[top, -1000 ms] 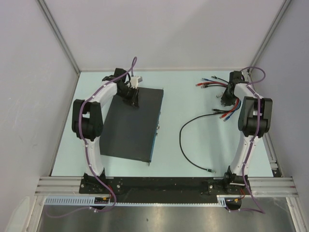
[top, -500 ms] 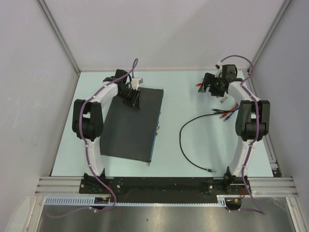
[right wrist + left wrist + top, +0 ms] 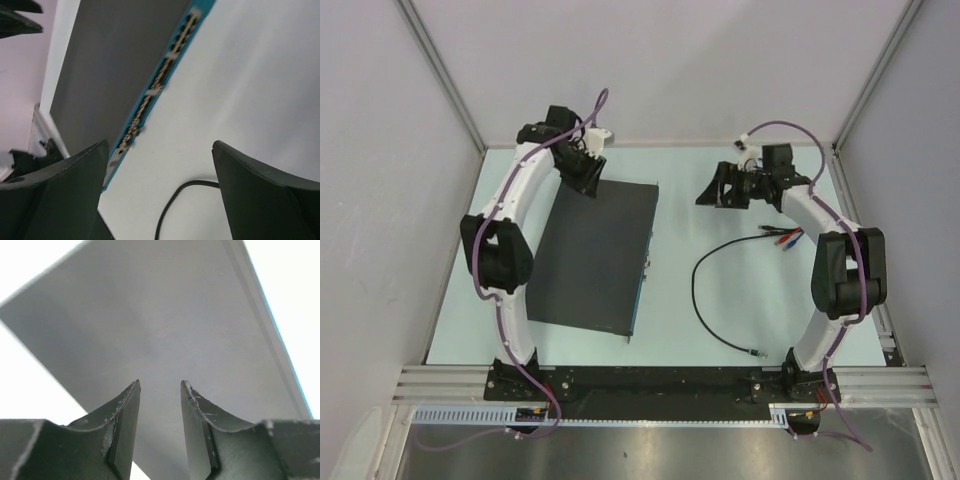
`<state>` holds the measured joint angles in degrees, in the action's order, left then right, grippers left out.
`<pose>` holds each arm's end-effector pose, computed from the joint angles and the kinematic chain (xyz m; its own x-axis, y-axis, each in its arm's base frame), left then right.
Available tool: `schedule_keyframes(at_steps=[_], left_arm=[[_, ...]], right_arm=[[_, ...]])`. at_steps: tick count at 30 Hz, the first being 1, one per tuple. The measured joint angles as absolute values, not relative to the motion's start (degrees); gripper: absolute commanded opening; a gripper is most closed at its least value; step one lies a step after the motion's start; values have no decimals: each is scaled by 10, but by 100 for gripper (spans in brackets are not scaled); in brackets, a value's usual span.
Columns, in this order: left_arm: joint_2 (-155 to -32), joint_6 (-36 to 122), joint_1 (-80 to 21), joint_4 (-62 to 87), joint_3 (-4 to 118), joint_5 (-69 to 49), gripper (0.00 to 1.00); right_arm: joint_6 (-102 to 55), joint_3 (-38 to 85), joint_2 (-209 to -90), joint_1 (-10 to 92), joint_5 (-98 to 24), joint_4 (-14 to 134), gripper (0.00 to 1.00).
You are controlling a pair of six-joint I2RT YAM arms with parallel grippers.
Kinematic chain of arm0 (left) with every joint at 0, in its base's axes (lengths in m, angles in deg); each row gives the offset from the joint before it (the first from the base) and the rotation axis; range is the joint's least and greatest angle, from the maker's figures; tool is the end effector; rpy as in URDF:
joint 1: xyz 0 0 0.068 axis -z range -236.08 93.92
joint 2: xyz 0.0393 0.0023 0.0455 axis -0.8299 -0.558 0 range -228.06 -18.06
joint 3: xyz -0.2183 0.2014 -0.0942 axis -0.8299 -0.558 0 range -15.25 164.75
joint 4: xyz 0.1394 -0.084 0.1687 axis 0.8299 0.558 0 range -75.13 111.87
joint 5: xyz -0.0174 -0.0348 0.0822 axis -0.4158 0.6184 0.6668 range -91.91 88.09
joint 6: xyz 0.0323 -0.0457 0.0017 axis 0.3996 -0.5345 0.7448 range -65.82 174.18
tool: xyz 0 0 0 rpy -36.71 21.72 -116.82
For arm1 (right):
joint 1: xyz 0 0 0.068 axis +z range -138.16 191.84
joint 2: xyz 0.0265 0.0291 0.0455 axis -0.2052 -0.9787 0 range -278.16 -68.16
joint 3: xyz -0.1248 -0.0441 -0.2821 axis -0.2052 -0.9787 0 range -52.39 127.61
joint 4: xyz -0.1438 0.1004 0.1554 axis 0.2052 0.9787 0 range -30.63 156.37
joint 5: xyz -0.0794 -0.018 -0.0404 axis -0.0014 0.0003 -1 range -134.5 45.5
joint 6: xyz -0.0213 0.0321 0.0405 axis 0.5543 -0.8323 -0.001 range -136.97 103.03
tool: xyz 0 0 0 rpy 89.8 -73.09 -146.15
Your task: Pull the plug from the switch port
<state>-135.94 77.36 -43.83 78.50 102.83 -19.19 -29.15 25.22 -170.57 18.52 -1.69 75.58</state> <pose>0.4153 -0.1018 0.3437 -0.6726 0.5307 -0.5157 0.6496 0.7572 -0.0682 0.3779 0.0706 0.3072 -0.7625 0.0666 -0.6435 -0.4437 0.6700 0.5951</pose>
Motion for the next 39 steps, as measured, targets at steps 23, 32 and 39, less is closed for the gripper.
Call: schedule_keyframes(at_steps=[23, 32, 39], left_arm=[[-1301, 703, -440, 686, 666, -379, 3], [-1283, 704, -440, 674, 661, -336, 5], [-1283, 707, -440, 670, 655, -328, 6]], right_arm=[[-133, 233, -1843, 308, 177, 775, 94], [-32, 264, -1908, 359, 206, 809, 93], [-35, 331, -1956, 392, 216, 801, 93]])
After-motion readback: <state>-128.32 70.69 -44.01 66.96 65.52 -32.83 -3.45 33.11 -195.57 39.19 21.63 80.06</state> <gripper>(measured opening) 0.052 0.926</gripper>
